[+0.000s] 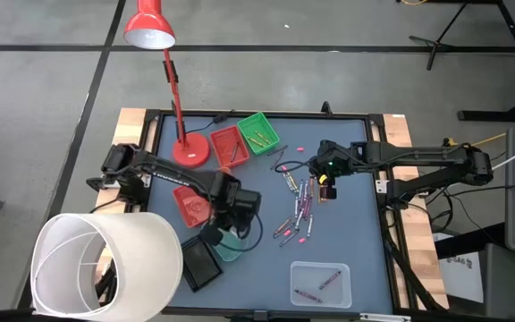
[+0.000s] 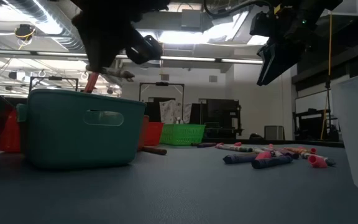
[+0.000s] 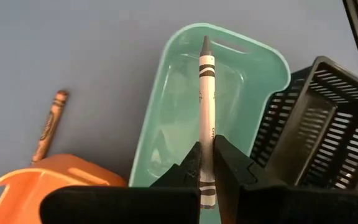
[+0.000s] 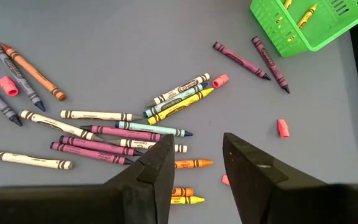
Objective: Sort crayons
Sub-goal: Put the gray crayon into the light green bin, then put the brown crayon into the orange bin
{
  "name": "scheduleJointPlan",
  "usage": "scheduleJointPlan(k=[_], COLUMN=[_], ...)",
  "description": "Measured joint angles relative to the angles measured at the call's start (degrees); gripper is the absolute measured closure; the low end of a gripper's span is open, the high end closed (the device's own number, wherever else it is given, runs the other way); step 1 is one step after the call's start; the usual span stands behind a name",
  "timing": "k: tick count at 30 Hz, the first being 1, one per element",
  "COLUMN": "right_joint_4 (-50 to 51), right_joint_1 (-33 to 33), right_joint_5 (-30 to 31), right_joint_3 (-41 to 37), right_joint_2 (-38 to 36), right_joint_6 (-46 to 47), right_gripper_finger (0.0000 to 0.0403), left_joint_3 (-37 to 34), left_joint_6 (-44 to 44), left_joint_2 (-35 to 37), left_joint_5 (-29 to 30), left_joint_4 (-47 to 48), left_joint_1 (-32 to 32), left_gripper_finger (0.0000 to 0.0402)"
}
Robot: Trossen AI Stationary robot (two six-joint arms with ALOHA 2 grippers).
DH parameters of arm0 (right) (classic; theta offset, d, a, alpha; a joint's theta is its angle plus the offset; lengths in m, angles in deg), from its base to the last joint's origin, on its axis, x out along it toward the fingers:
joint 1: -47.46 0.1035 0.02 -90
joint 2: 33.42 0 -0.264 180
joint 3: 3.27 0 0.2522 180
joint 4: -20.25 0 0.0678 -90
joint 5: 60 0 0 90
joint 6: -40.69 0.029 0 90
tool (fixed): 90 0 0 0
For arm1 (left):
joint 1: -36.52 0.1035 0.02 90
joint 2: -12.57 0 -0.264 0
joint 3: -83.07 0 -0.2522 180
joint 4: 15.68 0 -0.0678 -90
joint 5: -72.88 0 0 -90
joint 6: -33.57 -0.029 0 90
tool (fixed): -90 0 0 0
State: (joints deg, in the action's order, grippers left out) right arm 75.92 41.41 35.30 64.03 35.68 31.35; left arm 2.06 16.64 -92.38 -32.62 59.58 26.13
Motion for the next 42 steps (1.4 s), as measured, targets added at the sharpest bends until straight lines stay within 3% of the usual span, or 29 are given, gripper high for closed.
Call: scheduleJointPlan(k=[9, 21, 30, 42], right_joint_4=[0.0, 0.0, 0.0, 0.2], right_joint_1=[0.0, 0.0, 0.0, 0.0], right_joint_5=[0.0, 0.0, 0.0, 0.0], right_joint_3=[0.0, 0.0, 0.0, 0.0], right_joint_2=[0.0, 0.0, 0.0, 0.0], right_joint_6=[0.0, 0.0, 2.4, 5.0], right_gripper_finger=[0.0269, 0.0269, 0.0269, 0.0269], left_joint_3=[0.0, 0.0, 0.0, 0.0], left_joint_6=[-0.1, 0.3, -0.4, -7.6], left_joint_2=[0.0, 0.0, 0.0, 0.0], left_joint_5=[7.5, 7.5, 7.9, 8.0], left_joint_4=[0.0, -0.9, -11.3, -19.6], left_joint_1=[-3.3, -3.4, -0.5, 4.9], left_gripper_finger=[0.0384, 0.0333, 0.0332, 0.0331])
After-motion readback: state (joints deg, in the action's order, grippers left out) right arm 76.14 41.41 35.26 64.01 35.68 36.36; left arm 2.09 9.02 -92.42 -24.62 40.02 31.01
